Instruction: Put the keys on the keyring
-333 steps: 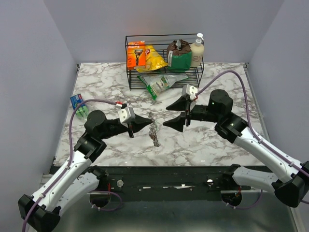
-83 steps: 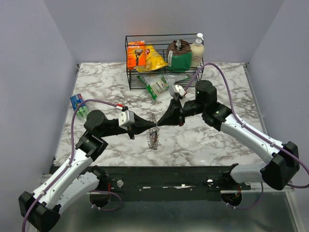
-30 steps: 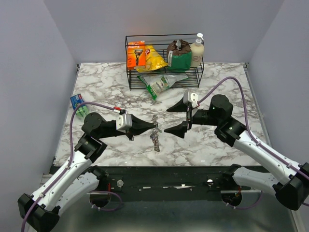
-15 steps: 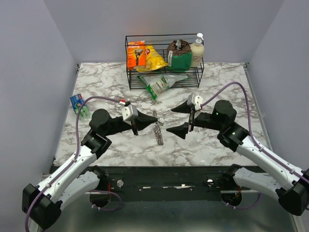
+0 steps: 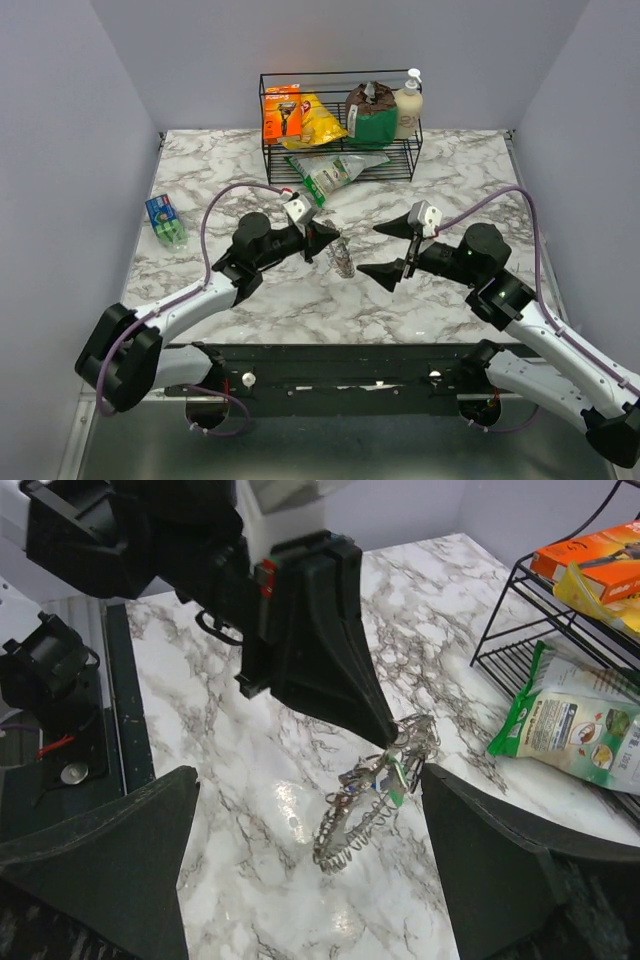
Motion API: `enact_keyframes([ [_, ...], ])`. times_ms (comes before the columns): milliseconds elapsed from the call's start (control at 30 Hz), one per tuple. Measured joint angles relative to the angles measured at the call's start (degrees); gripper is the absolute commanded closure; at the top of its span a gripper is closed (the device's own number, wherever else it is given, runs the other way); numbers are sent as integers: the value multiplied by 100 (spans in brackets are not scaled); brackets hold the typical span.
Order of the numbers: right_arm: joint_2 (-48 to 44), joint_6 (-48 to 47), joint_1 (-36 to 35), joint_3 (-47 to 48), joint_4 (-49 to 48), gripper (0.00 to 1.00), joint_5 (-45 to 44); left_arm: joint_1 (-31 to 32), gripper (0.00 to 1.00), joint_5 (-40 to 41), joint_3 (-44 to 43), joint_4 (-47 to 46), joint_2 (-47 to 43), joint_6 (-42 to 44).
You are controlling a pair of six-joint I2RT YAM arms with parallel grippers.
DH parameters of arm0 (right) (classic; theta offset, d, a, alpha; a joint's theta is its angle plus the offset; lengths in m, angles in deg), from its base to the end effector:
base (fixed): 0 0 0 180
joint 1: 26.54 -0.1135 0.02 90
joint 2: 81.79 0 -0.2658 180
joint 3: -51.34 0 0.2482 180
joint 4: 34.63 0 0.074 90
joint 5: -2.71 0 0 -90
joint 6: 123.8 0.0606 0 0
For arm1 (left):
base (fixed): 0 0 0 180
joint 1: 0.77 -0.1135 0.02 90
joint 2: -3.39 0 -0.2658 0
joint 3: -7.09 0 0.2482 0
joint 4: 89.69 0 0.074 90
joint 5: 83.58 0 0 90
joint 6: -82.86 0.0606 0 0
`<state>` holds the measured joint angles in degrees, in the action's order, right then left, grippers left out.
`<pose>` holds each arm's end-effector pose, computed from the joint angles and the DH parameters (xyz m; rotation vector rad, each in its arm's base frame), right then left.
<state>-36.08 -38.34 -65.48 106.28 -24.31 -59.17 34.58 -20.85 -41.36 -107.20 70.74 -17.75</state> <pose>0.1429 0.1522 0.3411 -0.9618 1.3462 0.8505 0.2125 -0.1848 0.2753 0.7306 1.5187 -0.9911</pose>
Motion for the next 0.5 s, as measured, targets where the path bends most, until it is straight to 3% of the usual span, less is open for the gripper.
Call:
enact_keyframes([
  [233, -149, 11, 0, -59, 140, 0, -162, 188, 100, 197, -472, -487, 1213, -109],
  [500, -149, 46, 0, -170, 282, 0, -181, 321, 100, 339, -44, -1226, 1405, -240],
])
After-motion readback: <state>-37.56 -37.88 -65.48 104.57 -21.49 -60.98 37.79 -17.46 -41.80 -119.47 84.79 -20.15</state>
